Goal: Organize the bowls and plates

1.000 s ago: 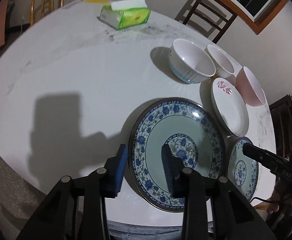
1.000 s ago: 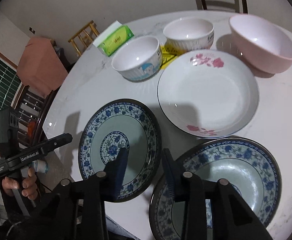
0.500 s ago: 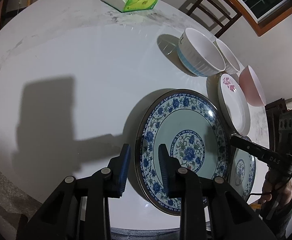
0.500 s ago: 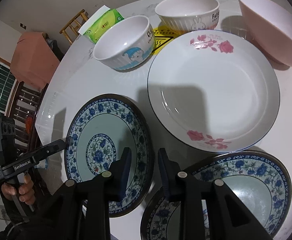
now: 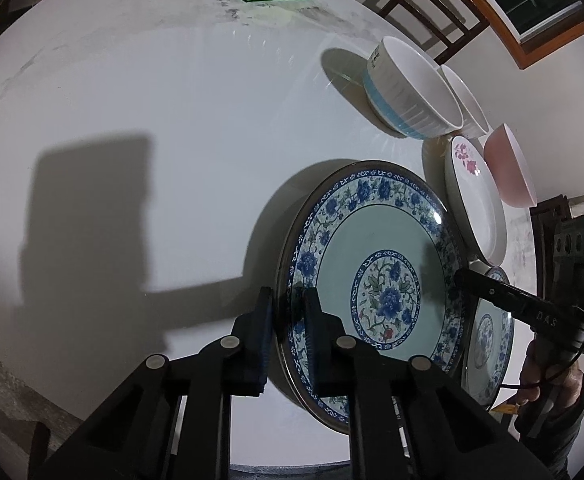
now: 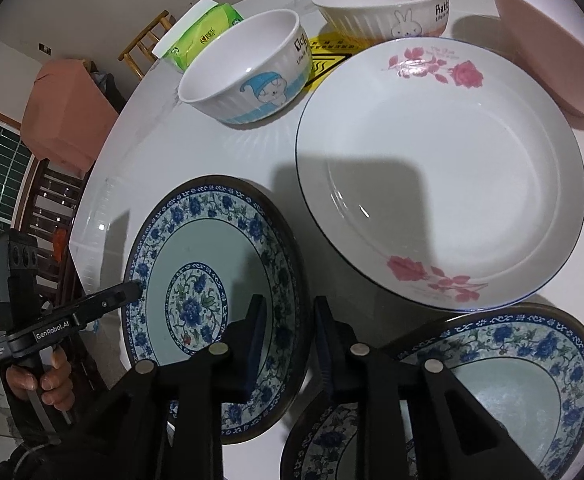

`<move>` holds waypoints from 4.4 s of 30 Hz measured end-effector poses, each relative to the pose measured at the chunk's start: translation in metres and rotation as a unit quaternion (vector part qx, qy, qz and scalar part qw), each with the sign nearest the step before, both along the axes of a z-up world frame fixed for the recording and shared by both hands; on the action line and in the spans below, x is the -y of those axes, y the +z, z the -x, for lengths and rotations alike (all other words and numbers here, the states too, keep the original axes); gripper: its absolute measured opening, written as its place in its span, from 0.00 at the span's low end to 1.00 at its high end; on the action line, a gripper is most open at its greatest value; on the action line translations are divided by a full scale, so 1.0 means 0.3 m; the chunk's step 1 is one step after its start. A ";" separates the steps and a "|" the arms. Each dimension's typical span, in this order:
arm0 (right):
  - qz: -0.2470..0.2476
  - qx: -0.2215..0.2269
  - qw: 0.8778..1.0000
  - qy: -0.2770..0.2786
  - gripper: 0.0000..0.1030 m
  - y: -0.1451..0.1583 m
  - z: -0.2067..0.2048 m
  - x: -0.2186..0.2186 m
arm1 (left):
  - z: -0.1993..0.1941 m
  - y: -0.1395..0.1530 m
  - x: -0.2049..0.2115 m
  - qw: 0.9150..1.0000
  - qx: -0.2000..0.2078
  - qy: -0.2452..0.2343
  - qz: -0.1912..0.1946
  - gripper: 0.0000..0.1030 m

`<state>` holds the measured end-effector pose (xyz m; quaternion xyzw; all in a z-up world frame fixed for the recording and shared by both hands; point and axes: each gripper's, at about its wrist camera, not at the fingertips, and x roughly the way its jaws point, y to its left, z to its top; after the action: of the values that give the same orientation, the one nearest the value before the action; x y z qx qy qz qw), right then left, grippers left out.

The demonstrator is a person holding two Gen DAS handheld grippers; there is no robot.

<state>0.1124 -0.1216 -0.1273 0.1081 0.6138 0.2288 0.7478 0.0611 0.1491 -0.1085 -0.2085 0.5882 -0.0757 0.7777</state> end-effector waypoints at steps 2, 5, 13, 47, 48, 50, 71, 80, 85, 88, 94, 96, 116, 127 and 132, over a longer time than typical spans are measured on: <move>0.003 0.002 1.000 -0.004 0.14 0.000 0.000 0.004 | -0.004 0.002 0.000 1.000 0.003 -0.003 -0.004 0.11; 0.006 0.004 1.000 -0.006 0.14 0.006 0.005 -0.011 | -0.003 0.005 -0.002 1.000 0.006 -0.005 -0.012 0.12; 0.004 0.017 1.000 -0.012 0.14 0.055 0.059 -0.030 | 0.012 0.069 -0.031 0.999 0.029 -0.010 -0.036 0.12; -0.002 0.015 1.000 -0.024 0.17 0.012 0.096 -0.170 | -0.023 0.019 -0.156 0.996 0.038 0.005 -0.076 0.24; 0.002 0.017 1.000 -0.024 0.19 0.013 0.096 -0.168 | -0.022 0.020 -0.156 0.996 0.038 0.006 -0.080 0.29; 0.010 0.023 0.999 -0.022 0.23 0.022 0.096 -0.156 | -0.018 0.022 -0.157 0.995 0.041 0.011 -0.090 0.32; 0.077 0.179 0.979 -0.055 0.24 0.246 0.248 -0.022 | 0.131 0.282 0.159 0.970 0.179 -0.018 -0.163 0.57; 0.123 0.228 0.962 -0.082 0.26 0.305 0.345 0.063 | 0.204 0.301 0.400 0.961 0.208 -0.085 -0.160 0.65; 0.145 0.242 0.954 -0.104 0.31 0.322 0.387 0.126 | 0.229 0.275 0.471 0.960 0.205 -0.100 -0.160 0.66; 0.152 0.242 0.952 -0.110 0.31 0.324 0.409 0.158 | 0.241 0.258 0.495 0.960 0.202 -0.102 -0.163 0.66; 0.168 0.236 0.950 -0.113 0.31 0.304 0.435 0.209 | 0.249 0.227 0.539 0.962 0.193 -0.105 -0.160 0.67; 0.172 0.234 0.950 -0.114 0.31 0.297 0.441 0.227 | 0.249 0.218 0.554 0.962 0.189 -0.109 -0.162 0.67; 0.174 0.214 0.949 -0.149 0.31 0.254 0.482 0.395 | 0.243 0.151 0.615 0.965 0.164 -0.135 -0.151 0.69; 0.133 0.174 0.963 -0.159 0.31 0.210 0.471 0.527 | 0.228 0.106 0.647 0.972 0.143 -0.163 -0.089 0.68; 0.084 0.150 0.970 -0.170 0.31 0.176 0.463 0.629 | 0.209 0.087 0.649 0.975 0.130 -0.167 -0.061 0.67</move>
<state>-0.0265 -0.3103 -0.0744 0.1118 0.4843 0.0591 0.8657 -0.0015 -0.0455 -0.0825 -0.0475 0.5118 -0.1951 0.8353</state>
